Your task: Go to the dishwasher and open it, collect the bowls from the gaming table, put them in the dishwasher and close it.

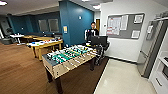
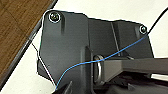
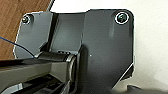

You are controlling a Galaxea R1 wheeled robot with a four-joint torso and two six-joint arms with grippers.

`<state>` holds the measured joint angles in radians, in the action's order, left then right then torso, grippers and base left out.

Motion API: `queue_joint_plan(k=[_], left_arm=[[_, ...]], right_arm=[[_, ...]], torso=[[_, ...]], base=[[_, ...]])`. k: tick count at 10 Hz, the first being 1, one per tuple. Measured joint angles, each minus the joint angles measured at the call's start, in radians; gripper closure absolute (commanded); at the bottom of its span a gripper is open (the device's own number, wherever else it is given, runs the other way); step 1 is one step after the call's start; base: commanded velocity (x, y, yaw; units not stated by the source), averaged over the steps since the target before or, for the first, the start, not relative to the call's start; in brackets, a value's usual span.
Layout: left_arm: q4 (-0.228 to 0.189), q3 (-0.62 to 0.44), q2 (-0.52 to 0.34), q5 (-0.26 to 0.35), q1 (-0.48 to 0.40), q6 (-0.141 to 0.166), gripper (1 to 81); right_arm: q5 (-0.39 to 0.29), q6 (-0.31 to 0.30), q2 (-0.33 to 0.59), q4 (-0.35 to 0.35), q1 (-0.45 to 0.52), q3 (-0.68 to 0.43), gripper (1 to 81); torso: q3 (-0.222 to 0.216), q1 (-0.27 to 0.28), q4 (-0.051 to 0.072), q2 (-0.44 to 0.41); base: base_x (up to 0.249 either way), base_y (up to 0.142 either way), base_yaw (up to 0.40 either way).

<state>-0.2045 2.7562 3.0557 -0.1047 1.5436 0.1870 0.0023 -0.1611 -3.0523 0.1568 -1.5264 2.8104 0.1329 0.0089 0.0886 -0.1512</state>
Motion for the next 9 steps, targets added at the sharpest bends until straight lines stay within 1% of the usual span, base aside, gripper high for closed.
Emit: queue_joint_plan(k=[9], left_arm=[[0.000,0.000,0.000,0.002,0.000,0.000,1.0]], right_arm=[[0.000,0.000,-0.001,0.005,0.000,0.000,1.0]], torso=[[0.000,0.000,0.000,0.000]], base=[[0.000,0.000,0.354]])
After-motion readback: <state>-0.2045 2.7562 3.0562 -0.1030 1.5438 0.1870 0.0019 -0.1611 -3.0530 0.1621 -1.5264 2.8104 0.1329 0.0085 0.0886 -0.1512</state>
